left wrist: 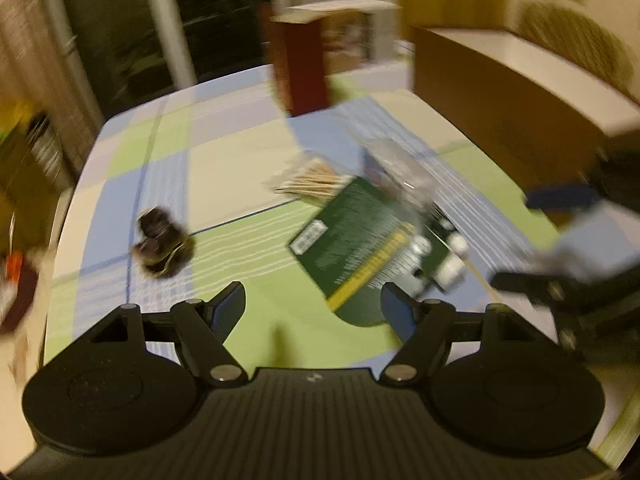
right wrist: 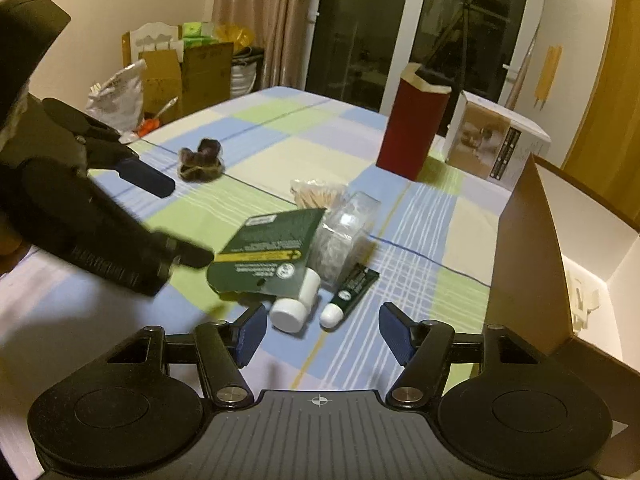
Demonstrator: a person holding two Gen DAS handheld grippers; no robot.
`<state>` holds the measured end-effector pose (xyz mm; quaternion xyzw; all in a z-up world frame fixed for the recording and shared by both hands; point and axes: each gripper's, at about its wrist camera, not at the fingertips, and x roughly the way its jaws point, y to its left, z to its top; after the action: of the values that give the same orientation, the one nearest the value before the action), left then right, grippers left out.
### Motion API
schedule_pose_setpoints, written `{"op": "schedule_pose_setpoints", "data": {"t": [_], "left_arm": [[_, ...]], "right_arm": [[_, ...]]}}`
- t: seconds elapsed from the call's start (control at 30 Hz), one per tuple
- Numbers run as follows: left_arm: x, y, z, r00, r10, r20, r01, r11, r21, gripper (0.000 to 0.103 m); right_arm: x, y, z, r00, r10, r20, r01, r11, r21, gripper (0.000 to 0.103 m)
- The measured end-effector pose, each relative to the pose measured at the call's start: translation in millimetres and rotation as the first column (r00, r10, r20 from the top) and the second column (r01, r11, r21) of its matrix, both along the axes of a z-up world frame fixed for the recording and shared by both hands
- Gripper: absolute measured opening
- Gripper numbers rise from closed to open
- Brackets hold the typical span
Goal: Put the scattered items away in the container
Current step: 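Move both tools back over the remaining items on the table, then close the right tool on the white pill bottle and lift it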
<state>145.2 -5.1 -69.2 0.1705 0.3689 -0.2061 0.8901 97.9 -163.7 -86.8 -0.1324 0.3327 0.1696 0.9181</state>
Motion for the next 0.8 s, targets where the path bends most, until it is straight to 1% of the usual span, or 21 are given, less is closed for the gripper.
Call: {"op": "schedule_pose_setpoints", "data": {"t": [0.07, 0.17, 0.23, 0.33, 0.43, 0.47, 0.5, 0.53, 0.57, 0.63, 0.8], "left_arm": [[-4.1, -12.2, -5.7, 0.997, -0.076, 0.007, 0.076, 0.996, 0.038, 0.071], [-9.4, -32.6, -16.3, 0.985, -0.169, 0.034, 0.164, 0.979, 0.121, 0.071], [-8.2, -43.0, -23.5, 0.977, -0.208, 0.04, 0.199, 0.967, 0.159, 0.07], [-3.6, -53.1, -30.9, 0.971, -0.237, 0.039, 0.227, 0.958, 0.175, 0.067], [0.8, -58.7, -36.6, 0.967, -0.251, 0.035, 0.24, 0.952, 0.19, 0.057], [2.9, -59.5, -37.5, 0.967, -0.252, 0.031, 0.242, 0.952, 0.19, 0.043], [4.0, -59.7, -38.2, 0.967, -0.252, 0.025, 0.242, 0.95, 0.195, 0.031], [4.3, -59.2, -38.3, 0.968, -0.25, 0.023, 0.24, 0.949, 0.203, 0.026], [3.8, -58.2, -37.3, 0.969, -0.246, 0.027, 0.235, 0.949, 0.212, 0.019], [0.8, -53.3, -33.5, 0.971, -0.238, 0.041, 0.222, 0.947, 0.231, 0.014], [-0.8, -31.8, -22.9, 0.983, -0.177, 0.056, 0.157, 0.955, 0.253, 0.013]], "right_arm": [[0.0, -3.8, -2.1, 1.0, -0.009, -0.006, 0.009, 1.0, -0.001, 0.069], [-0.3, -8.3, -4.3, 1.0, -0.021, -0.015, 0.021, 1.0, 0.001, 0.069], [-0.5, -10.1, -5.1, 1.0, -0.024, -0.018, 0.024, 1.0, 0.001, 0.069], [0.0, -12.8, -6.5, 0.999, -0.031, -0.02, 0.031, 1.0, 0.003, 0.069], [1.5, -14.5, -7.3, 0.999, -0.039, -0.023, 0.039, 0.999, 0.006, 0.069], [2.0, -14.8, -7.4, 0.999, -0.039, -0.024, 0.039, 0.999, 0.008, 0.069], [2.5, -14.9, -7.5, 0.999, -0.038, -0.025, 0.038, 0.999, 0.01, 0.069], [2.7, -14.6, -7.4, 0.999, -0.035, -0.026, 0.036, 0.999, 0.012, 0.069], [3.0, -13.9, -7.2, 0.999, -0.031, -0.026, 0.031, 0.999, 0.014, 0.069], [2.8, -11.7, -6.4, 1.0, -0.013, -0.024, 0.014, 1.0, 0.019, 0.069], [5.2, -1.1, -5.3, 0.996, 0.09, -0.015, -0.09, 0.996, 0.004, 0.069]]}}
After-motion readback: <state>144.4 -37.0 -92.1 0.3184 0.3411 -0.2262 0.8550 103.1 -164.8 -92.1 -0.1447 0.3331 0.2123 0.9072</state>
